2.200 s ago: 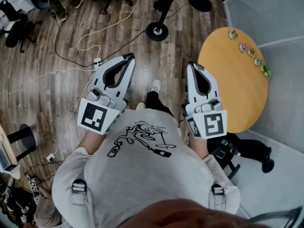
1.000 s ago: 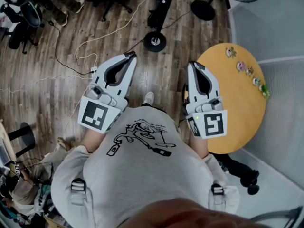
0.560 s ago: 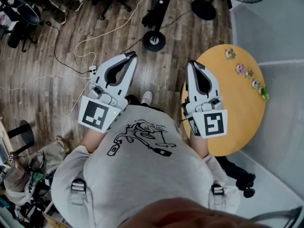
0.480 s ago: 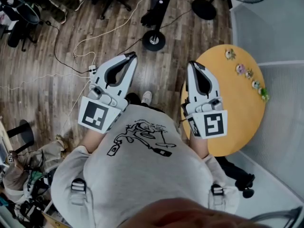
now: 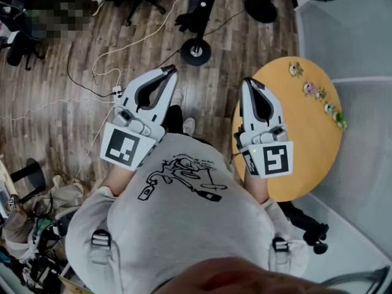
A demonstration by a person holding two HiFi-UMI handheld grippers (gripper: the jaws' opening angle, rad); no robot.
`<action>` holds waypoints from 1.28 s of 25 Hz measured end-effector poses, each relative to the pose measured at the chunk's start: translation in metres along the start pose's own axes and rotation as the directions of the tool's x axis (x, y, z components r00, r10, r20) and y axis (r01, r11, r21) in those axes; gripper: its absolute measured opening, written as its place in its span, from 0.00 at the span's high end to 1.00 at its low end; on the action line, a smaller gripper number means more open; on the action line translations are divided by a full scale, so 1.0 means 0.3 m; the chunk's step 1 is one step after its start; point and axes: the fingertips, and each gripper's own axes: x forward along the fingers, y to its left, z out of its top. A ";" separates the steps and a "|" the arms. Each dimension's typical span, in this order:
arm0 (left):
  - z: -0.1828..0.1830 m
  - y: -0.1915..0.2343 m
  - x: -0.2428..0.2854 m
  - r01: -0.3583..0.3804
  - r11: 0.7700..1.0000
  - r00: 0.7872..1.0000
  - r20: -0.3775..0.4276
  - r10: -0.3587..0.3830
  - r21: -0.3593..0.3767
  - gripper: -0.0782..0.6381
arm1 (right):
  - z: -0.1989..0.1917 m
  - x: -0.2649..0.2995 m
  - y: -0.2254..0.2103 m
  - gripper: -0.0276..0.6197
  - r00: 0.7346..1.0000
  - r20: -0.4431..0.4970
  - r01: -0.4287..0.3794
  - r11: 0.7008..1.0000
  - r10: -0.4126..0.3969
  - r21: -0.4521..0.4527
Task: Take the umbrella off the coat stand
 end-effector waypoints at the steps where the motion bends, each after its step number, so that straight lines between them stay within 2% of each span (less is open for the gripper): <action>1: 0.005 0.011 0.007 0.002 1.000 1.000 0.002 -0.002 0.001 0.88 | 0.006 0.012 -0.003 0.93 1.000 0.001 0.002 1.000 -0.002 -0.002; 17: 0.054 0.277 0.189 -0.008 1.000 1.000 0.024 0.007 0.020 0.88 | 0.065 0.338 -0.078 0.93 1.000 0.008 -0.030 0.998 0.030 -0.051; 32: 0.090 0.572 0.386 0.041 0.999 0.998 0.042 -0.042 0.008 0.88 | 0.116 0.666 -0.148 0.93 1.000 -0.001 0.013 0.998 -0.013 -0.067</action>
